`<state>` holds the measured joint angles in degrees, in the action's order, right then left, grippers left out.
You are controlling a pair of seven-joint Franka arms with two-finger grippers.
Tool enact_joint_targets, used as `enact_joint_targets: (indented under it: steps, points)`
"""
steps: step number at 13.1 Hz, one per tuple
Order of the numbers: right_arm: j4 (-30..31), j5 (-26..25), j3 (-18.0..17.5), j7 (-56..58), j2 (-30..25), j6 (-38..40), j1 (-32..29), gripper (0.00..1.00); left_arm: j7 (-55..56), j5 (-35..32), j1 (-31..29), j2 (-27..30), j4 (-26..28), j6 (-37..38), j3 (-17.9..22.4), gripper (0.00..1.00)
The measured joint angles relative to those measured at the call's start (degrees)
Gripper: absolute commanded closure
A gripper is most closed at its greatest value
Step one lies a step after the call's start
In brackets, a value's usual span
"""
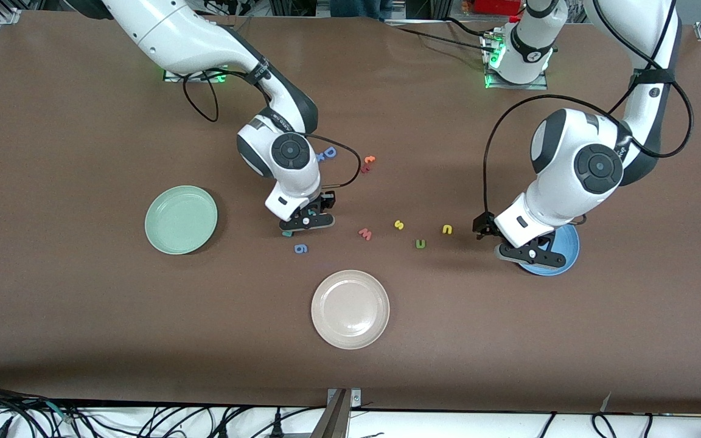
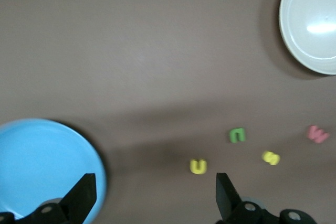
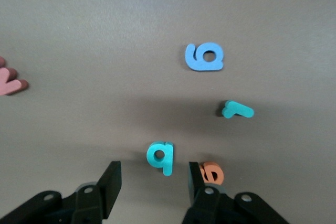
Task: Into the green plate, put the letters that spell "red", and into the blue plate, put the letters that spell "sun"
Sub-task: 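Reach the right gripper to the teal a while the left gripper reaches the yellow u, then grasp the teal a with the right gripper while the left gripper grasps the u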
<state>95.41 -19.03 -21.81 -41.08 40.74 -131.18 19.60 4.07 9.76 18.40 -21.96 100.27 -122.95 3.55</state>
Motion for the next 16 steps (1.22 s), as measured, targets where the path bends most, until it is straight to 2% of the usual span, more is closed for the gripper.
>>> enact_joint_targets:
  steps: [2,8,12,16]
  points:
    - [0.01,0.00,0.00,0.94,0.47,-0.06,0.02,0.41,2.83,1.83,0.21,-0.29,0.83,0.00,-0.12,0.00]
    - [0.09,0.00,-0.08,1.33,1.94,-1.65,0.22,0.42,7.22,1.65,2.81,-0.75,2.23,-0.03,-0.60,0.02]
    - [0.17,0.00,-0.09,1.36,2.50,-2.16,0.27,0.47,9.16,-5.90,5.02,-3.27,2.30,-1.31,-0.60,0.02]
    - [0.47,-0.15,-0.08,1.52,2.56,-2.16,0.29,0.47,11.64,-6.42,6.22,-7.91,2.42,-6.38,-0.58,0.06]
